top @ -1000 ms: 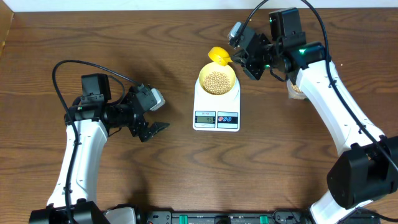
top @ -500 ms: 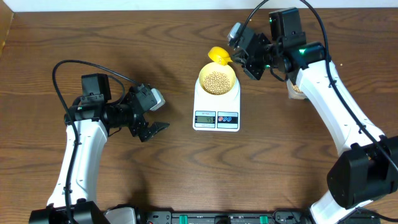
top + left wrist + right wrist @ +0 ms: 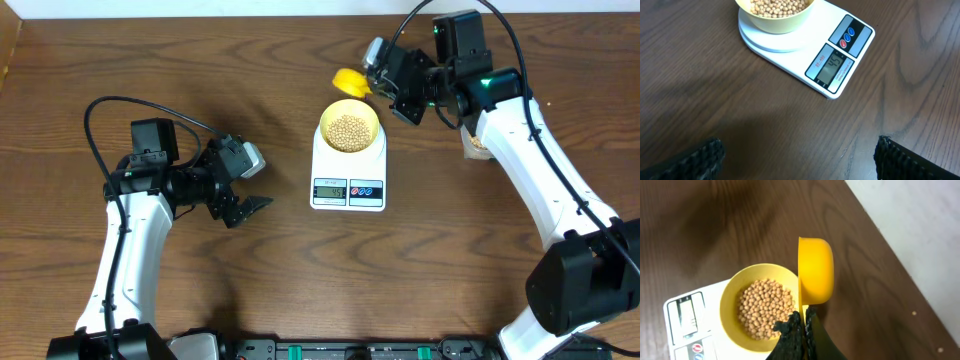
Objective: Scoop item into bowl and weigh 50g on scale
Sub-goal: 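Move empty yellow scoop with right gripper back to the soybean tub, then dip scoop into the soybeans with right gripper and scoop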
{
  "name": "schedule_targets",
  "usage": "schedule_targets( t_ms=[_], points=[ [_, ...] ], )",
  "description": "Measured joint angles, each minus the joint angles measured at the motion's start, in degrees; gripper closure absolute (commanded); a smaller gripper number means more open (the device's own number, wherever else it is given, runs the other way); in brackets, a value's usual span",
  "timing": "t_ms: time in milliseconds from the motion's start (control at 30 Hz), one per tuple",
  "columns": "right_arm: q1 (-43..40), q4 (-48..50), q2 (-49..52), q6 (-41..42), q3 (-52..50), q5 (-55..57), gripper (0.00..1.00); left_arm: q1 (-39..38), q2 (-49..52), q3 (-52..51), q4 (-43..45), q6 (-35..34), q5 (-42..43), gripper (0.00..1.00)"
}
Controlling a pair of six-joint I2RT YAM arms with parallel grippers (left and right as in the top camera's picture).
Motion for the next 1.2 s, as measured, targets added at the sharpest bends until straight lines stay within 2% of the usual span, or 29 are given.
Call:
schedule_targets(
  t_ms=[267, 400, 567, 733, 967, 1200],
  points=[
    [-0.22, 0.33, 0.00, 3.13, 0.00, 0.24, 0.99, 0.00, 0.00, 0.00, 0.00, -0.02, 0.00, 0.02],
    [-2.01, 1.46, 0.00, 12.83, 0.00, 1.07, 0.99, 0.00, 0.00, 0.00, 0.00, -0.02, 0.00, 0.02],
    [-9.22, -0.33, -0.44, 28.39, 0.00, 2.21, 0.99, 0.00, 0.00, 0.00, 0.00, -0.02, 0.00, 0.02],
    [-17.64, -4.33, -3.23, 37.05, 0.00, 3.32, 0.99, 0.00, 0.00, 0.00, 0.00, -0.02, 0.00, 0.02],
    [-22.34, -15.23, -6.54, 40.68, 1.79, 5.97, 0.99, 0.00, 0.00, 0.00, 0.00, -0.02, 0.00, 0.02],
    [-23.74, -21.40, -6.54, 41.35, 3.58, 11.23, 0.99, 0.00, 0.00, 0.00, 0.00, -0.02, 0.00, 0.02]
  ],
)
